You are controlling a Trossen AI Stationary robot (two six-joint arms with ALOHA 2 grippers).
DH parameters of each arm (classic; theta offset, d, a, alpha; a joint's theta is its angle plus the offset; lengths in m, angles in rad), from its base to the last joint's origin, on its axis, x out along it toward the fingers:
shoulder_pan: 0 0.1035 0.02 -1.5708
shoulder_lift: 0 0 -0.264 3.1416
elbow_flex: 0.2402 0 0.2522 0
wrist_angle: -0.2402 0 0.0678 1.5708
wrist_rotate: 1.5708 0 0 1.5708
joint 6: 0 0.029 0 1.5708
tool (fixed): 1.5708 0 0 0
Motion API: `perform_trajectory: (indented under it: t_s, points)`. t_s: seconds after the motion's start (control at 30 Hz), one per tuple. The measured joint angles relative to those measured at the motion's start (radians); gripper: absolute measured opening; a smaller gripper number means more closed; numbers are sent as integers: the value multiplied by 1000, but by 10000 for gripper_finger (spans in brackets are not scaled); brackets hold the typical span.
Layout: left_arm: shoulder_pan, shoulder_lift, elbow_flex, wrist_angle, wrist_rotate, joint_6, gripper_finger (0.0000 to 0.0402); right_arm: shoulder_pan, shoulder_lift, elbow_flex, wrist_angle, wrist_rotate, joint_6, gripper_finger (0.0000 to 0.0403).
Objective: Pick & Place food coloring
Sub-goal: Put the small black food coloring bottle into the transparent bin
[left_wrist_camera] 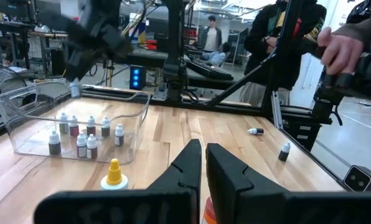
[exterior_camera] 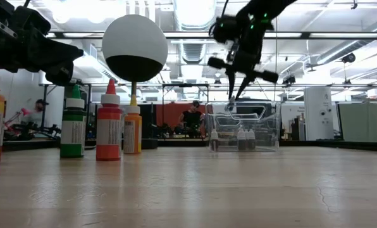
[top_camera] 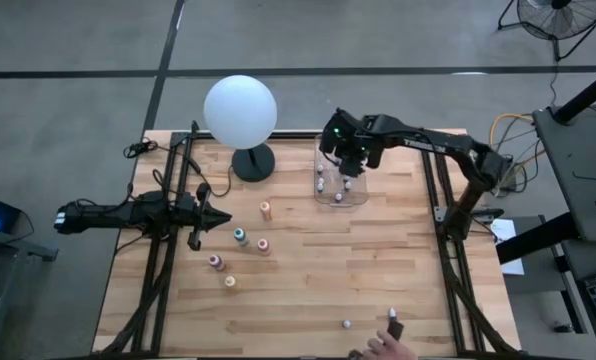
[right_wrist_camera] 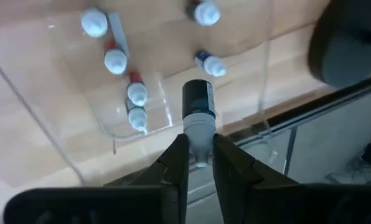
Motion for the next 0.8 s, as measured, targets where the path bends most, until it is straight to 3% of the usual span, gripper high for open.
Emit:
perform_trajectory:
  t_s: [0.33,0.8]
  points:
    - [0,0,0,0,0,0,0,-46,102,0,128,18,-101,47]
    - [0,0,0,0,0,0,0,-56,184,0,146,80,-218,47]
